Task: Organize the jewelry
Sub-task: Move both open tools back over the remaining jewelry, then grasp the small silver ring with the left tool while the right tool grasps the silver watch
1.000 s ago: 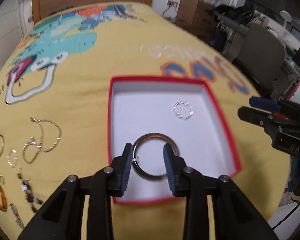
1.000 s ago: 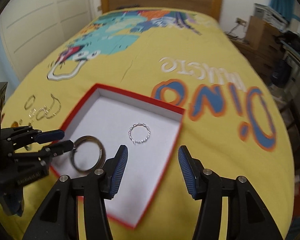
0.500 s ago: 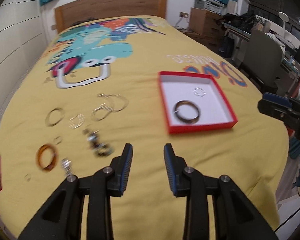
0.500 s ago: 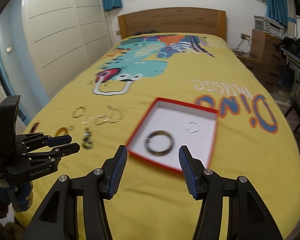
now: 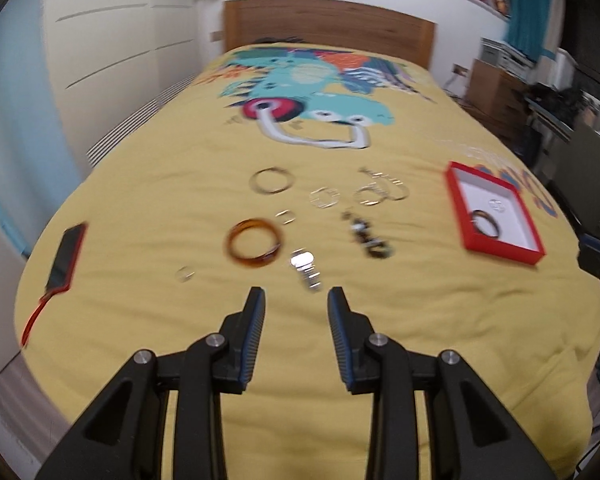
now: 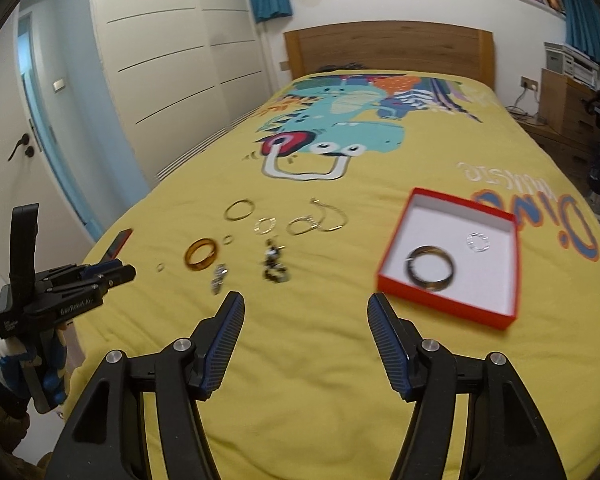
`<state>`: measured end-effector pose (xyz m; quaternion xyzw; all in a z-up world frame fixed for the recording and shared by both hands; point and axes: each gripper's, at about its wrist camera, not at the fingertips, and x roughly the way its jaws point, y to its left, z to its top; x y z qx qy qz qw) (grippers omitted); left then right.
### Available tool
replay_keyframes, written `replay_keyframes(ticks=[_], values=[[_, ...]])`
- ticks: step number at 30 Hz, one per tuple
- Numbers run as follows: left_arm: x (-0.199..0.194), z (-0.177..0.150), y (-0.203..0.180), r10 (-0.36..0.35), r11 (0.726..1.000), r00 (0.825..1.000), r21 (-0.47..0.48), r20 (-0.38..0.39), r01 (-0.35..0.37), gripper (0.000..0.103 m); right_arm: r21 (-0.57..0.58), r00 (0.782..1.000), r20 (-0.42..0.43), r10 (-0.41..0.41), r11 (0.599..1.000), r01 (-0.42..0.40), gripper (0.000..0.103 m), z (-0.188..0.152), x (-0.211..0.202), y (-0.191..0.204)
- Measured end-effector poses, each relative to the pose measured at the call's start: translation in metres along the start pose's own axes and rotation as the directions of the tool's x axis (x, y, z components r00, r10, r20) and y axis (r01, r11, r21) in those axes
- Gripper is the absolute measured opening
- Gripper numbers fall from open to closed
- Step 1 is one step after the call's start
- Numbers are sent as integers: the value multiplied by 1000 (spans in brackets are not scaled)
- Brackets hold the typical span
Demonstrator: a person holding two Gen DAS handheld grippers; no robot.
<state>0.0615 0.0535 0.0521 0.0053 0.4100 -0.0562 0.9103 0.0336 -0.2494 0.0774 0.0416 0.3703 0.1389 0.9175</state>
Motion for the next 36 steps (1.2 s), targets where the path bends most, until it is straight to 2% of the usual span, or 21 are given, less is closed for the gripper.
replay_keyframes(ticks=[3,9,10,12,17,29,36], values=[[0,-10,33,38,999,999,-39,-6,-38,31,-33,999,-22,27,999,-28,63,-3,11,22],[9,-26,85,67,990,997,-126,-23,-70,32,-85,995,-66,70,993,-76,62,-3,39,52],[11,-27,91,69,988,997,-135,-25,-72,38,-90,994,-73,76,993,-82,61,-3,44,55],[19,-31,105,72,985,997,-156,-28,-75,44,-99,992,-93,87,990,-96,60,-2,56,63],[42,-32,131,42,979,998,-197,-46,-50,44,-115,984,-145,105,986,-122,59,1,89,82],[119,-13,147,-20,985,994,-174,-111,1,44,-112,956,-260,132,980,-166,58,8,178,113],[152,-2,150,-52,987,990,-159,-129,31,44,-106,945,-301,126,981,-164,51,13,228,124]])
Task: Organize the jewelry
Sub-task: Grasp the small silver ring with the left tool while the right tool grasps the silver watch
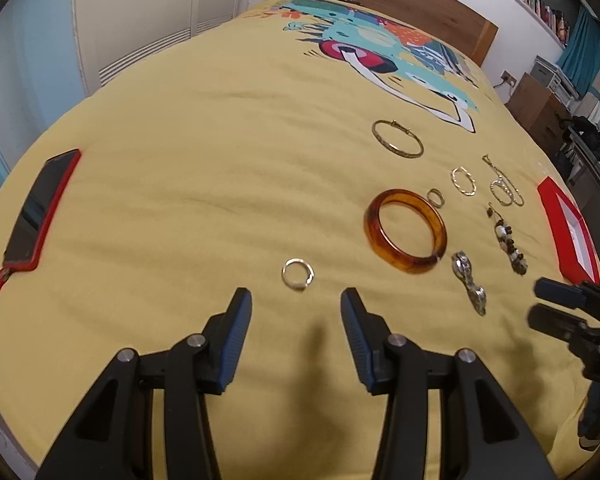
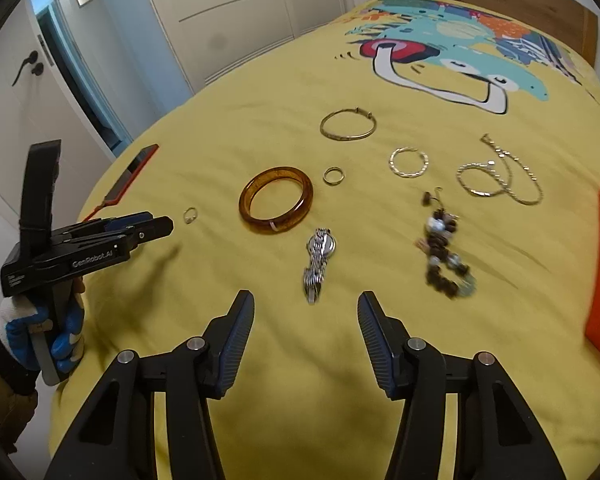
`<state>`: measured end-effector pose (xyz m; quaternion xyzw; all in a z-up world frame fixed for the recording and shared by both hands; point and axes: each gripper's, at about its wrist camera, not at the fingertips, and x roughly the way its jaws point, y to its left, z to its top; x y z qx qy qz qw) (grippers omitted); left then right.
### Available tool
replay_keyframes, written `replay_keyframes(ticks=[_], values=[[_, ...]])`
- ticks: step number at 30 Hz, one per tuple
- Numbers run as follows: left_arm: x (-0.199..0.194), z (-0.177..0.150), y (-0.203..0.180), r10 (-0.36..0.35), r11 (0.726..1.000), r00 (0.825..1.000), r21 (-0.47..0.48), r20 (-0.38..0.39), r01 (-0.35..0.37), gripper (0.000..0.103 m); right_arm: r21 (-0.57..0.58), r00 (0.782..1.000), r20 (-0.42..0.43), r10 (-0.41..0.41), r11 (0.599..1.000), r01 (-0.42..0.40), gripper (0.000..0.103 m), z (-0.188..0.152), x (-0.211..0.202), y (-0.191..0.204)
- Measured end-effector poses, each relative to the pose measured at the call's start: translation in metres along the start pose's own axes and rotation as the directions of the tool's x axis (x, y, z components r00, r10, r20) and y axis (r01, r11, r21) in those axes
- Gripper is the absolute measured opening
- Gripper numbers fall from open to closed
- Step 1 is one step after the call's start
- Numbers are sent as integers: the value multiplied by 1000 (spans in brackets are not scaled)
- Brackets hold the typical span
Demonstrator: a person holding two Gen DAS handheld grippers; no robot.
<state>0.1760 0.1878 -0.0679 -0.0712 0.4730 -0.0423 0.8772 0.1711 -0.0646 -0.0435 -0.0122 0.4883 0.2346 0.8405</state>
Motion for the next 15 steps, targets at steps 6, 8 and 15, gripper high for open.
replay_keyframes(ticks=[6,8,15], values=[[17,5,1,-5,1000,1000,15,-21,5,44,2,1000,-16,-6,1000,6,48,19,32,0],[22,5,3,-8,1000,1000,10,-28,8,44,3,1000,-21,-14,1000,14,47,23,41,-1],[38,5,4,4,1000,999,7,-44,-4,27,4,998,-46,-32,999,33,39,30,66,-3]])
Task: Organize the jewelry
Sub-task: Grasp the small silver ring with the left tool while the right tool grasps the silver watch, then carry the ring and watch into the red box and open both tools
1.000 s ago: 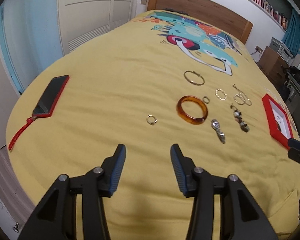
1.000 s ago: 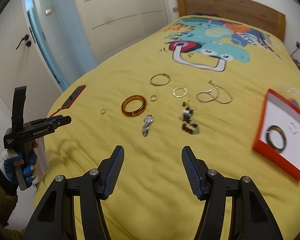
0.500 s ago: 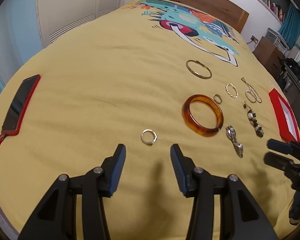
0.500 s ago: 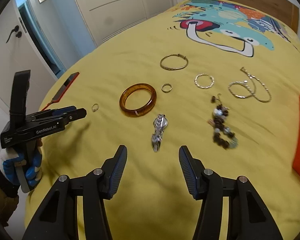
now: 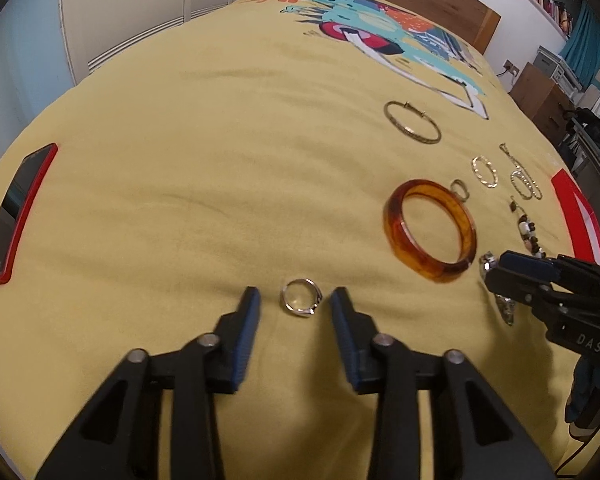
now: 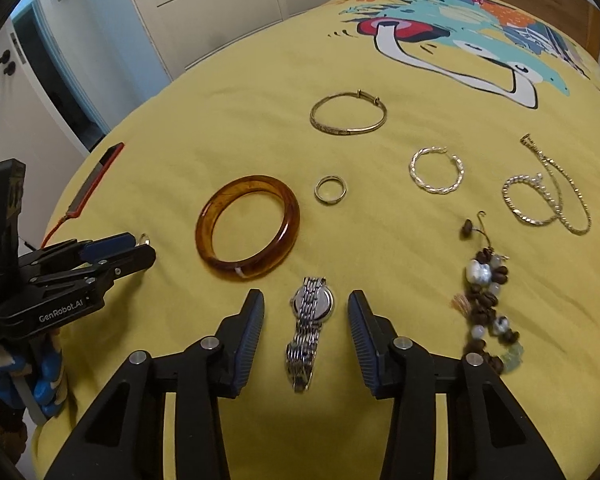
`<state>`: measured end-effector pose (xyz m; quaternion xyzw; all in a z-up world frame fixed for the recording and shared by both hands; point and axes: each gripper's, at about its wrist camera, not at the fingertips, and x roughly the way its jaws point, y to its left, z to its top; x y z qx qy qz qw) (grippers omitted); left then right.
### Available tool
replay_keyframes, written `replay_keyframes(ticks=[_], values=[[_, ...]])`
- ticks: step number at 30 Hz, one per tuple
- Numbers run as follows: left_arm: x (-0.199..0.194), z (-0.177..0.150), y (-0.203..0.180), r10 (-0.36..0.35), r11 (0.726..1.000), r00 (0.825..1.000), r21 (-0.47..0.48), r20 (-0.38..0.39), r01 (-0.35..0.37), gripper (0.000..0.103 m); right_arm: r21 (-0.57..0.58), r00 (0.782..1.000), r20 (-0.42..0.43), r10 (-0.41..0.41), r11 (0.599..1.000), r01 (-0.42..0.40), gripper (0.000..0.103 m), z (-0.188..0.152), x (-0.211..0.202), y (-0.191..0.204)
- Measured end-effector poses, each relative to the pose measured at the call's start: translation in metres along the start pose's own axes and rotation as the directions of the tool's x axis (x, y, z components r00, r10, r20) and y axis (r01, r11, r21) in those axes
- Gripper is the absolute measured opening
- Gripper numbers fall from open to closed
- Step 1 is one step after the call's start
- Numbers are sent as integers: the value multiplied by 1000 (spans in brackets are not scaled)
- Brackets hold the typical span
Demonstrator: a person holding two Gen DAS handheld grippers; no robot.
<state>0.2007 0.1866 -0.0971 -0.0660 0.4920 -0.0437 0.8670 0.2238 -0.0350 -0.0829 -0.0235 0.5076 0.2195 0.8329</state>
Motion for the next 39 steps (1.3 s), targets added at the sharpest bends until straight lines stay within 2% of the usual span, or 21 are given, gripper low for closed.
replay_keyframes(ticks=[1,5,6,13,21,29,39], values=[[1,-1,0,4,1000,1000,-4,-1,-4,19,-2,1000,-5,-3,1000,3,38,0,4,0],[1,-3,-1,15,1000,1000,2,6,-15,19,-8,1000,-14,-9,1000,9,32,-1,13,0],[0,-4,-3,18,1000,1000,9,7,-18,19,-6,1000,-13,-8,1000,8,25,-1,13,-1],[-16,-8,-6,38,999,999,4,26,-39,19,0,1000,15,22,1000,-22,25,-7,-5,-1],[-51,-17,-18,26,1000,998,3,59,-26,19,6,996,74,39,999,-40,25,-24,-54,5],[-85,-31,-48,-6,1000,996,30,90,3,19,12,990,135,34,999,-36,25,-49,-106,8],[-117,-41,-109,-66,993,990,106,123,53,19,55,978,207,2,998,-14,25,-87,-159,-19]])
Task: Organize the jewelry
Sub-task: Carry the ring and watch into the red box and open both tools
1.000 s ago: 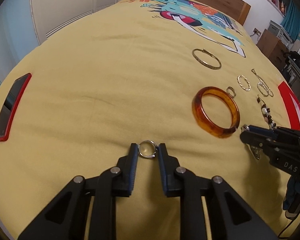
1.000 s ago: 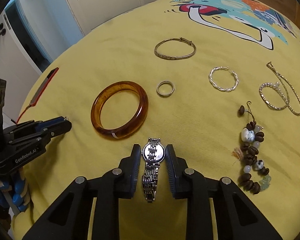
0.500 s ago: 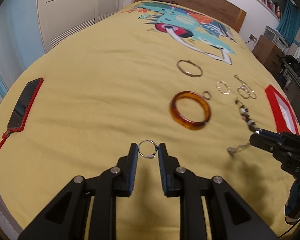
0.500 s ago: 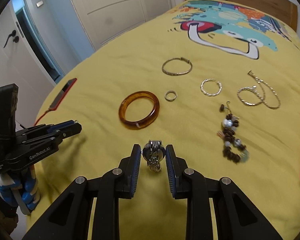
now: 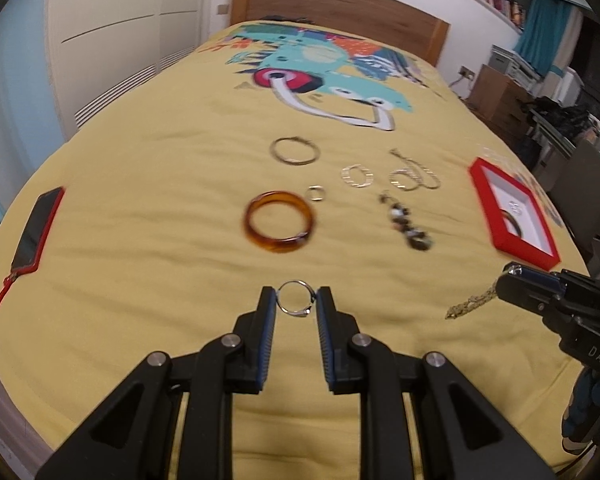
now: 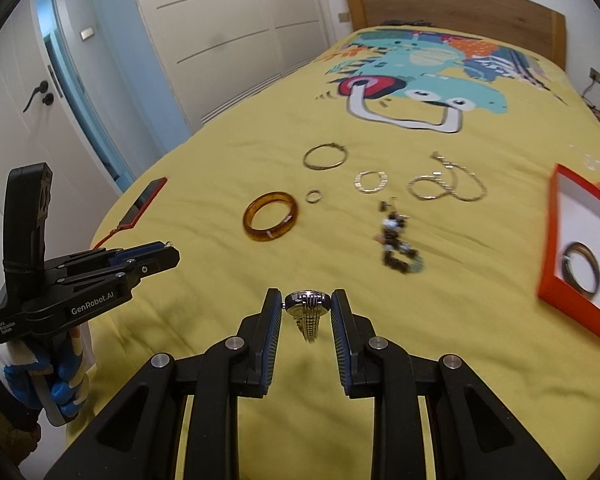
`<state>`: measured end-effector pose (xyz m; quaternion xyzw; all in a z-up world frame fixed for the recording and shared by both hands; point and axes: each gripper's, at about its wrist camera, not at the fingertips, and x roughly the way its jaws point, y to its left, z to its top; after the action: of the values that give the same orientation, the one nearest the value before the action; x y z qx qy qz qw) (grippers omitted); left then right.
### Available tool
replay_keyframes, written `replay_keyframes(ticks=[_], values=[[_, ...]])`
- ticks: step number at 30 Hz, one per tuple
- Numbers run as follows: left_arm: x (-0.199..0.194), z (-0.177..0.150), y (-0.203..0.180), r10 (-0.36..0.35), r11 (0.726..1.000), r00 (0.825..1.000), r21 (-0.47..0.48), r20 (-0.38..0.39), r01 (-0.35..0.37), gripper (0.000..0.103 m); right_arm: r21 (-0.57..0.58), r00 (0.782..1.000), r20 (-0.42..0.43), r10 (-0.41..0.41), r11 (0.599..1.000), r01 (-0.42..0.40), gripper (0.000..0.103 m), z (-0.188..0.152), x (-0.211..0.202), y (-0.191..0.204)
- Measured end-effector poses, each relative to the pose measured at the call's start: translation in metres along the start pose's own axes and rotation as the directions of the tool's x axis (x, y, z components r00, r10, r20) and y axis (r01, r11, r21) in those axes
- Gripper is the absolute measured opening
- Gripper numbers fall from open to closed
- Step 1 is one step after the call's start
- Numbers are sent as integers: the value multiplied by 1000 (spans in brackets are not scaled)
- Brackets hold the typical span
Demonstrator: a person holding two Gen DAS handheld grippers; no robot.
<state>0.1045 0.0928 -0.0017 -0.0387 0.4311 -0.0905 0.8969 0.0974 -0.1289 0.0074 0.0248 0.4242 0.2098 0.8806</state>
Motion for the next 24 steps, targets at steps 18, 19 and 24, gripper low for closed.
replay_keyframes(ticks=[18,19,24], values=[[35,52,-208,-181,948,982,259,-46,186,19,185,963,120,-243,958,219,25,-14,-111,-175],[41,57,-219,-189,943,981,268,-50,196,19,190,960,117,-254,955,229,25,-13,-112,-184],[82,88,-278,-224,918,971,318,-78,237,19,220,949,81,-304,934,280,25,-5,-104,-238]])
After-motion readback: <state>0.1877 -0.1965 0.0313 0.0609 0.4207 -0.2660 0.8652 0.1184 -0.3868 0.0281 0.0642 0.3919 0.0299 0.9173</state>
